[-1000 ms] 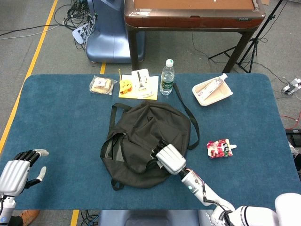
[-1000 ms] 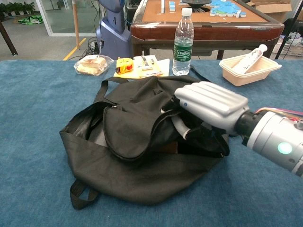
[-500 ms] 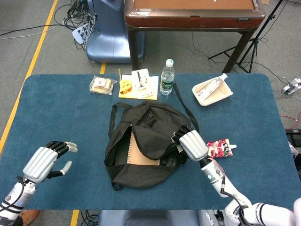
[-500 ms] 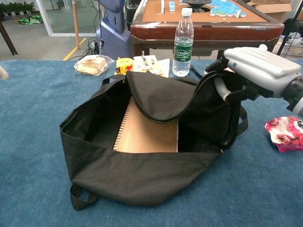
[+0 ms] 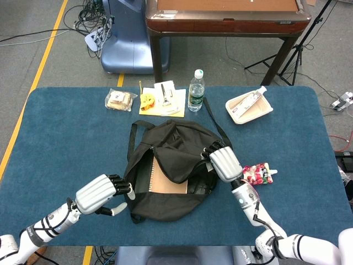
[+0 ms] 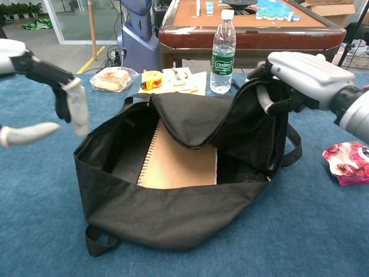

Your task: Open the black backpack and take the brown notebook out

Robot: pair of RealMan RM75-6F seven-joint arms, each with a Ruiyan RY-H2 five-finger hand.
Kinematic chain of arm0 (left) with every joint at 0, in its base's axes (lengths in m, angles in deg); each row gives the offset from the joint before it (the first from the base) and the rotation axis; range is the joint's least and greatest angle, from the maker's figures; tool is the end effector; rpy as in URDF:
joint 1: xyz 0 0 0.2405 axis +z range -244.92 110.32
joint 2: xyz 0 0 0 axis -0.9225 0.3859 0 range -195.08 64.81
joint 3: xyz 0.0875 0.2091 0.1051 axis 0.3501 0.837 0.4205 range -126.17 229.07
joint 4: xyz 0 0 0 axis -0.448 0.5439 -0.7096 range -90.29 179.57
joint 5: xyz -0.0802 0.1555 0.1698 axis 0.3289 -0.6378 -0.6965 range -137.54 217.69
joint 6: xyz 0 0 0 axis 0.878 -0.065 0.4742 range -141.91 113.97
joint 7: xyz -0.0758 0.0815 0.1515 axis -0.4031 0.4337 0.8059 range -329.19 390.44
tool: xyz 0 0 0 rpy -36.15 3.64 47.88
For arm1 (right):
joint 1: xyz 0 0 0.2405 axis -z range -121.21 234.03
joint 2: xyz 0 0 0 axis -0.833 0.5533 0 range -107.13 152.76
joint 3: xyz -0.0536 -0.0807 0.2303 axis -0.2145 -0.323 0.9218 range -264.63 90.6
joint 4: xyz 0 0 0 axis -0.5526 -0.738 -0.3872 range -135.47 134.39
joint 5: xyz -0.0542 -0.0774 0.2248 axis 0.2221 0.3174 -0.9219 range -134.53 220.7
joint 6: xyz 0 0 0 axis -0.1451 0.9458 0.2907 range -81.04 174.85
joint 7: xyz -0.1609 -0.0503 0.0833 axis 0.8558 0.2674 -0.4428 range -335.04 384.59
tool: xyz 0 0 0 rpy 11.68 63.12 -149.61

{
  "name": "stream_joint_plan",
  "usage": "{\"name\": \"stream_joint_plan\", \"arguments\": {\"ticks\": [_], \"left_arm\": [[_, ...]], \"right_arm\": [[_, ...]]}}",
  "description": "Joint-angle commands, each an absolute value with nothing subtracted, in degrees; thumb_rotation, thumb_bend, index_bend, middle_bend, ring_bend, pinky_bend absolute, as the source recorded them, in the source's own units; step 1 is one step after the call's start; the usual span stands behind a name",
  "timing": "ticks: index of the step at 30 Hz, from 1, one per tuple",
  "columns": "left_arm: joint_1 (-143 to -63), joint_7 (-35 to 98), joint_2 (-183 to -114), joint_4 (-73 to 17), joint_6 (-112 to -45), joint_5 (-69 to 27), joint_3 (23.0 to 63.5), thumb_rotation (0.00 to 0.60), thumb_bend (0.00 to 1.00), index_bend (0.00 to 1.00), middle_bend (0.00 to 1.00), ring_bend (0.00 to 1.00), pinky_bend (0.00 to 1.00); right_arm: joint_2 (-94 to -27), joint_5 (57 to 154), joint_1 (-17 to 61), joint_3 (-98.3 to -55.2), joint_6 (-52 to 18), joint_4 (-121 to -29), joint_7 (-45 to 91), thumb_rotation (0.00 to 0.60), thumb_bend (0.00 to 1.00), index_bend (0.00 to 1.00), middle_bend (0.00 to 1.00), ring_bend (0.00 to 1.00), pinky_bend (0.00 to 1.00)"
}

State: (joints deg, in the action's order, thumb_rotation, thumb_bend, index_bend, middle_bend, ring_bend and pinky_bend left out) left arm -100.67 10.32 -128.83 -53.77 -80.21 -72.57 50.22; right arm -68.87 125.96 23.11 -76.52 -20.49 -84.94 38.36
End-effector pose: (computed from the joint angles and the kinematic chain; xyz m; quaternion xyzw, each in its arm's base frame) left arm -0.1242 0.2797 0.0298 -0.7987 -0.3159 -0.4795 0.1801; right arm -0.1215 -0.3505 -0.0442 0.7053 -0.3222 0.4788 0.4117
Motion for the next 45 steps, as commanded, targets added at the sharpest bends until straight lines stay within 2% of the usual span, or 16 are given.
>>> {"name": "stream_joint_plan", "arguments": {"ticks": [1, 12, 28, 35, 45], "left_arm": [[-103.52, 8.16, -131.66, -51.14, -78.28, -73.16, 50.77, 0.6, 0.4, 0.46, 0.47, 0.45, 0.46], [-109.38, 6.16, -142.2, -35.74, -77.42, -71.69, 50.64, 0.6, 0.4, 0.46, 0.47, 0.45, 0.46], [-112.89, 6.92, -158.53, -8.33, -87.09, -76.33, 55.41, 0.6, 0.4, 0.42, 0.44, 0.41, 0.43], [-113.61, 9.81, -163.91, 1.6, -89.24, -76.24, 56.91, 0.6, 0.34, 0.34, 0.33, 0.31, 0.38], [-114.16, 11.17, -169.83, 11.9, -91.34, -74.21, 57.98, 0.6, 0.26, 0.26, 0.23, 0.24, 0.33]], "right_arm": [[-69.35, 125.05, 22.71, -76.04, -20.09, -85.49, 38.81, 0.6, 0.82, 0.77, 0.54, 0.41, 0.31], [-69.25, 123.42, 22.86, -75.89, -20.63, -86.83, 40.07, 0.6, 0.83, 0.77, 0.53, 0.41, 0.32], [-69.49, 122.51, 23.41, -76.82, -21.34, -88.28, 41.65, 0.6, 0.83, 0.77, 0.53, 0.41, 0.32], [-69.63, 122.29, 23.47, -77.34, -21.04, -88.55, 41.83, 0.6, 0.83, 0.77, 0.53, 0.41, 0.32], [-70.12, 122.1, 23.38, -77.61, -20.82, -88.46, 42.18, 0.6, 0.83, 0.77, 0.53, 0.41, 0.32]]}}
